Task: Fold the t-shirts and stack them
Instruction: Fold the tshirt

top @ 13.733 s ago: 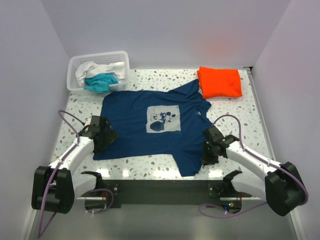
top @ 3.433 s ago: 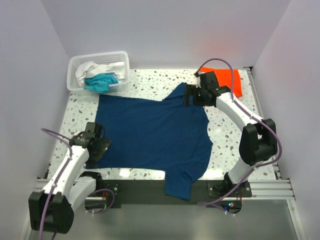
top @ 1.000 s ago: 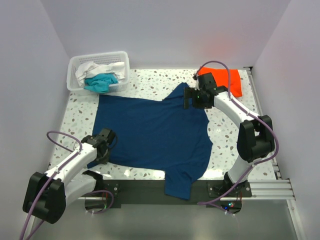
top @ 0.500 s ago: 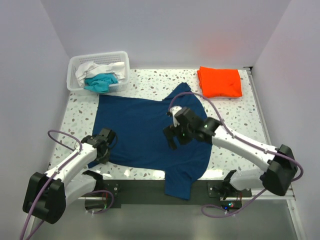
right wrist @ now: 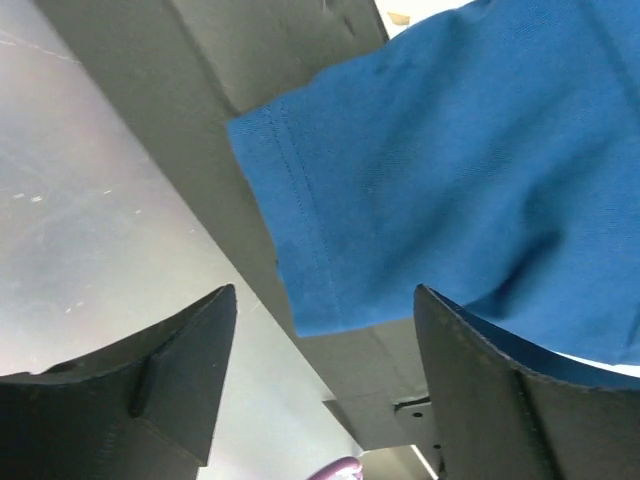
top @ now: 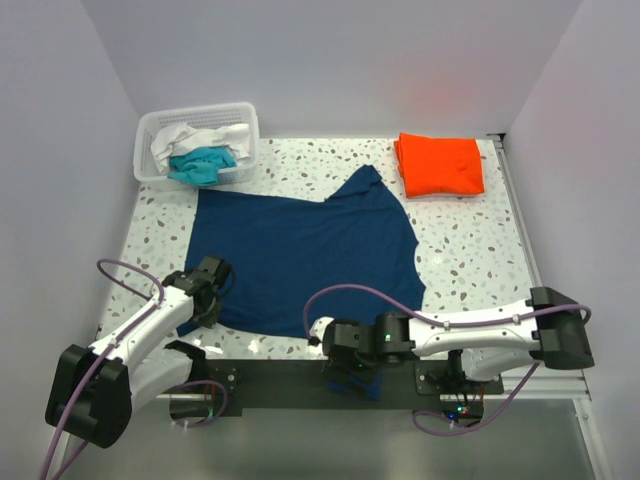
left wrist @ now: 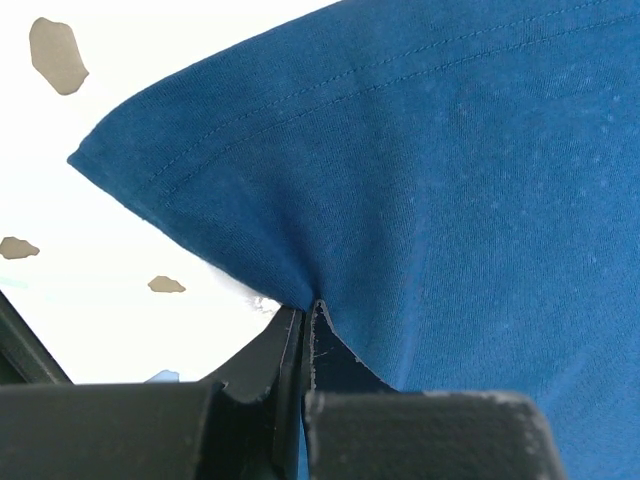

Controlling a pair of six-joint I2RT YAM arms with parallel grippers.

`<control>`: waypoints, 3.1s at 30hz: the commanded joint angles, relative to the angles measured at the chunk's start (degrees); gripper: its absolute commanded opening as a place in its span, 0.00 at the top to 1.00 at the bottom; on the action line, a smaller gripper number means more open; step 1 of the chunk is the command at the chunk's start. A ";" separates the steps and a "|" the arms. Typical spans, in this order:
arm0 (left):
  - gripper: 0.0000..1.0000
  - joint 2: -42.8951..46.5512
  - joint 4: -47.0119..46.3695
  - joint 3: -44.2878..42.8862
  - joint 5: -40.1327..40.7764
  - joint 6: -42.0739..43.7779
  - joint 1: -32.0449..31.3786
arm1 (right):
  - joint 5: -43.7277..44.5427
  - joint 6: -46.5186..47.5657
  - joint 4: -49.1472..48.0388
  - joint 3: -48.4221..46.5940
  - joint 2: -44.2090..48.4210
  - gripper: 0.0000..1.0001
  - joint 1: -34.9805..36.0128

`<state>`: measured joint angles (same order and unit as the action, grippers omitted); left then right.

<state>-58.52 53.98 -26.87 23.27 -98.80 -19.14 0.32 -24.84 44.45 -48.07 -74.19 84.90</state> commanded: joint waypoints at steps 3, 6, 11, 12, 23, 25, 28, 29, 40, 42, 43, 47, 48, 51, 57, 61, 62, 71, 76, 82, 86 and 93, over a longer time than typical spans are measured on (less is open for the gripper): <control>1.00 0.86 -1.33 0.42 -0.59 0.90 0.33 | 2.75 -5.22 0.28 0.96 -5.08 0.30 3.16; 1.00 1.39 -1.33 0.51 -0.50 0.90 0.33 | 4.52 -6.45 1.52 1.23 -6.66 0.34 4.30; 1.00 1.57 -1.68 0.86 -0.68 1.24 0.33 | 4.60 -7.59 -1.46 2.11 -9.21 0.45 5.54; 1.00 1.66 -1.68 0.86 -0.77 1.16 0.33 | 6.26 -7.85 -1.12 2.02 -10.26 0.51 5.54; 1.00 3.41 -0.72 0.25 -1.65 2.13 0.33 | 17.87 -11.98 13.19 -2.81 -8.34 1.00 4.93; 1.00 3.33 0.25 -1.07 -1.38 2.21 0.33 | 19.89 -12.25 14.70 -4.39 -7.99 1.00 3.78; 1.00 2.89 2.88 -2.92 -1.03 2.13 0.33 | 21.21 -11.03 16.37 -5.45 -5.19 1.00 -1.82; 1.00 2.89 3.06 -3.36 -1.03 2.12 0.33 | 21.22 -10.32 16.46 -5.71 -4.30 1.00 -3.50; 1.00 -3.87 0.34 -10.21 -1.73 5.29 0.33 | 21.91 0.04 14.79 -13.00 -0.86 1.00 -23.81; 1.00 -5.19 0.34 -12.05 -1.30 5.55 0.33 | 25.76 1.02 15.58 -15.37 -1.91 1.00 -24.87; 1.00 -5.63 0.69 -12.58 -0.42 5.29 0.33 | 26.40 1.89 15.76 -16.08 -2.96 1.00 -26.44; 1.00 -6.43 1.13 -14.52 0.90 5.03 0.41 | 25.87 5.15 13.74 -18.45 -4.55 1.00 -30.32; 1.00 -6.43 1.31 -15.05 1.25 4.76 0.50 | 25.87 5.67 13.56 -18.81 -4.99 1.00 -30.93; 1.00 -6.95 1.57 -16.36 2.75 4.67 0.85 | 26.31 7.61 13.04 -20.30 -5.96 1.00 -33.13; 1.00 -10.99 0.00 -20.32 3.28 9.76 3.66 | 25.79 10.77 12.42 -22.24 -7.98 1.00 -36.12; 1.00 -14.86 -2.64 -22.17 1.09 16.51 5.68 | 24.91 11.92 11.10 -22.77 -8.86 1.00 -37.53; 1.00 -16.61 -3.17 -23.13 0.64 17.76 6.04 | 25.08 12.09 10.84 -23.11 -9.39 1.00 -37.79; 0.98 -25.75 -4.67 -29.89 -0.68 26.38 7.45 | 25.70 14.99 8.20 -26.28 -14.31 1.00 -39.29; 0.89 -28.57 -5.02 -31.92 -0.77 29.28 8.24 | 27.19 17.54 7.33 -27.51 -17.38 1.00 -41.31; 0.76 -32.88 -5.99 -34.82 -1.29 33.67 9.55 | 28.24 22.63 2.77 -29.27 -20.81 1.00 -43.68; 0.50 -34.81 -6.34 -37.45 -0.15 36.40 10.43 | 28.25 26.24 -0.76 -31.45 -24.15 0.99 -45.79; 0.16 -35.00 -7.65 -40.98 1.43 39.65 12.37 | 35.80 26.16 -3.93 -38.23 -31.97 0.63 -50.01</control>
<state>-94.00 48.75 -65.41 22.83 -61.84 -7.79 30.11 0.10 43.68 -81.87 -105.08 36.38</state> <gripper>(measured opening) 0.805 0.270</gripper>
